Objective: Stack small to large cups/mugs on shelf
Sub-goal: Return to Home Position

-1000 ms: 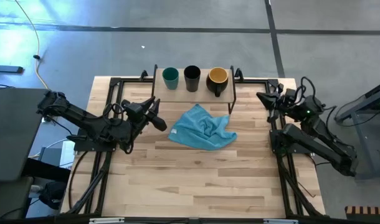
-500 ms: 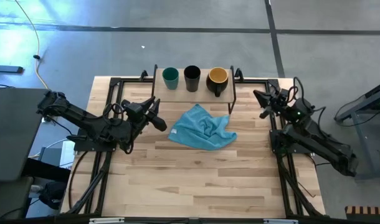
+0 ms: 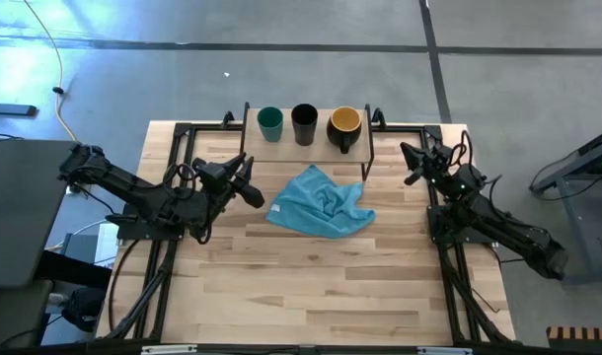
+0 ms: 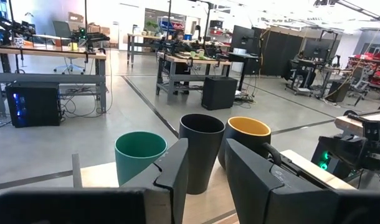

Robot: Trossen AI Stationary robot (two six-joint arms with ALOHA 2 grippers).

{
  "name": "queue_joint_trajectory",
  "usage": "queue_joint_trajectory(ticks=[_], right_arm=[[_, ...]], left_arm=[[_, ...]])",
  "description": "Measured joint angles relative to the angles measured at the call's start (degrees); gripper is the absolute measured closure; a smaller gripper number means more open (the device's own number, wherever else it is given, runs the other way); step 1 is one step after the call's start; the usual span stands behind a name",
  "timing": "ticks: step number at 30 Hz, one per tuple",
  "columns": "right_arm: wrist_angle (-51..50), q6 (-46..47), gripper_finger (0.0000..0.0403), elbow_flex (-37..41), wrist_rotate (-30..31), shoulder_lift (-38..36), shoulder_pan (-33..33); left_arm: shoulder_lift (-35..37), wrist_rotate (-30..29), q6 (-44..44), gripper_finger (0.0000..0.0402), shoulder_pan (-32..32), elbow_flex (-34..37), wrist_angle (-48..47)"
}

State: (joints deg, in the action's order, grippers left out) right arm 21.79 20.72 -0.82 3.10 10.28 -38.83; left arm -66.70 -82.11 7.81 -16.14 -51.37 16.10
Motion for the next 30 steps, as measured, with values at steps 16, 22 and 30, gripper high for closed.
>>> queue_joint_trajectory(ticks=[16,22,30], right_arm=[[-1.0,-0.1,0.0403,0.3,2.5,0.0,0.0],[-1.0,-0.1,0.0403,0.3,2.5,0.0,0.0],[-2.4,1.3,0.0403,0.3,2.5,0.1,0.0]], left_arm=[[0.0,0.0,0.0,0.0308,0.0,0.0,0.1],[0.0,0.0,0.0,0.0308,0.0,0.0,0.4],[0.0,0.0,0.0,0.0308,0.0,0.0,0.3]])
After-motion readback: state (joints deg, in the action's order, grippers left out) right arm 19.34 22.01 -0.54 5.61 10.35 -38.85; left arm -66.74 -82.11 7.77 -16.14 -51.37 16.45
